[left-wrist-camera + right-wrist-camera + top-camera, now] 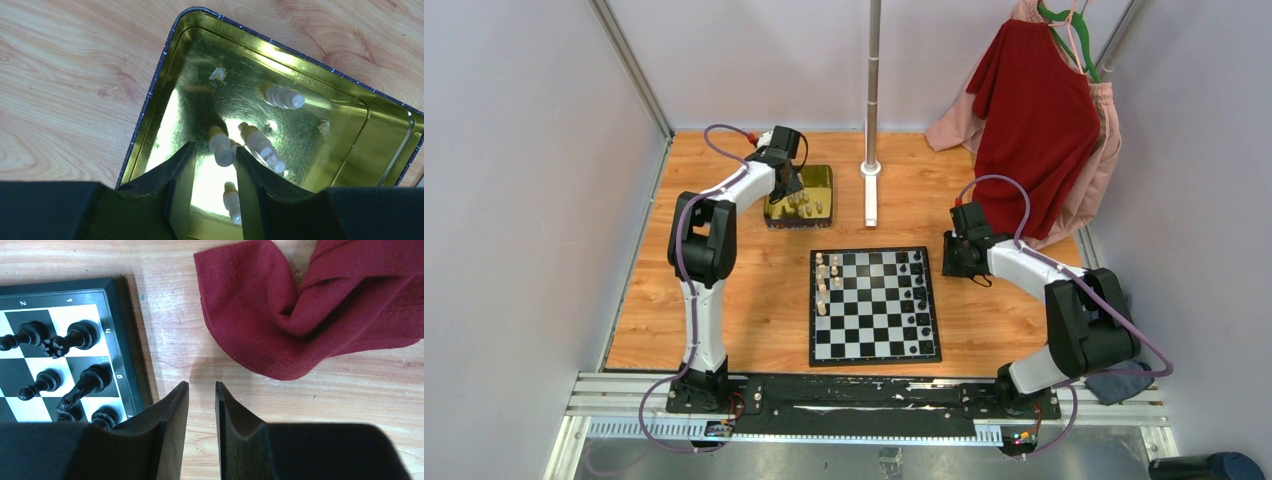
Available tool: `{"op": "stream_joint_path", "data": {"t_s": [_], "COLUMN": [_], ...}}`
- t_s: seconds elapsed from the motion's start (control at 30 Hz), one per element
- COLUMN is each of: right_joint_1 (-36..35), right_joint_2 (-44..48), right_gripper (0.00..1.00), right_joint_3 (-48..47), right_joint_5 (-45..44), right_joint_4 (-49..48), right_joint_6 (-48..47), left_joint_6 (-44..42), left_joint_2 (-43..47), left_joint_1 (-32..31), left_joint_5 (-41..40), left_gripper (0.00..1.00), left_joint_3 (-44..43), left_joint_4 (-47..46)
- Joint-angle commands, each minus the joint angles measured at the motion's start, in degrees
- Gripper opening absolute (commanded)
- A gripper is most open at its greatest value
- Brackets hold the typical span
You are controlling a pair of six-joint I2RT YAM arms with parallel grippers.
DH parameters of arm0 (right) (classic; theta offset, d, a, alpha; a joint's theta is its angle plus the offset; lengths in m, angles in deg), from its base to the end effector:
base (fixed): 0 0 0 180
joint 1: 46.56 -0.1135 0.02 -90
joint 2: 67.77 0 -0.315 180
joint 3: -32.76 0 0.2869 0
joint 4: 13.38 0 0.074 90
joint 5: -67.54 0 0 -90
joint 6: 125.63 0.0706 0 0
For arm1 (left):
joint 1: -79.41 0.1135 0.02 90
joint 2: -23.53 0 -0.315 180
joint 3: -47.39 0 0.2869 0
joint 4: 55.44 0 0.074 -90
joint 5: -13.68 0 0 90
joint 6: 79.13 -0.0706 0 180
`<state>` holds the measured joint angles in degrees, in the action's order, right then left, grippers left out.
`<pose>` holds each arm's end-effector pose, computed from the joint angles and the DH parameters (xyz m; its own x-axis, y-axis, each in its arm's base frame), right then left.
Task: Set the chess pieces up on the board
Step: Pick up the chess piece from the storage box.
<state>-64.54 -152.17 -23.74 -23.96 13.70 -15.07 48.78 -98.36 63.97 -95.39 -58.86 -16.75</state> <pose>0.3104 0.0988 0.1743 -0.8327 0.0989 -0.5448 -0.0020 0.9834 0.1815 0.5312 -0.1228 0.1893 -0.6596 -0.4203 -0.6231 -0.4275 0.8917 -0.1489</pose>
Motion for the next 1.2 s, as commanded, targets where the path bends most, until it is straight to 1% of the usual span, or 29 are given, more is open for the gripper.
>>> {"op": "stream_joint_path", "data": {"t_s": [0.0,0.5,0.67,0.8,1.0,1.17], "right_joint_1": [0.48,0.65,0.75,0.82,0.93,1.05], "right_joint_2": [-0.6,-0.59,-0.59,-0.59,-0.73,-0.94], "right_gripper": [0.31,0.3,0.3,0.3,0.3,0.3], "right_joint_3": [-1.1,-1.01,-1.16,-1.1,-1.1,-1.28], "right_joint_5": [0.05,-0.13,-0.01,-0.05,-0.01,0.1], "right_joint_4": [0.64,0.65,0.61,0.64,0.56,0.42], "right_joint_6": [-0.07,-0.15,-0.08,-0.17,-0.08,0.03], "left_joint_6": [-0.03,0.15,-0.1,-0.43,-1.36,-2.0], "left_joint_2": [-1.25,-1.19,0.37,1.73,4.15,8.72], "left_joint_1": [0.41,0.42,0.46,0.41,0.41,0.41], "left_joint_5": [0.17,-0.21,-1.32,-1.74,-1.84,-2.78], "left_gripper": [0.39,0.24,0.2,0.14,0.11,0.1], "left_joint_3": [-1.28,-0.89,-0.12,0.83,2.24,4.92], "left_joint_4": [-0.23,0.22,0.2,-0.76,-2.49,-2.96]}}
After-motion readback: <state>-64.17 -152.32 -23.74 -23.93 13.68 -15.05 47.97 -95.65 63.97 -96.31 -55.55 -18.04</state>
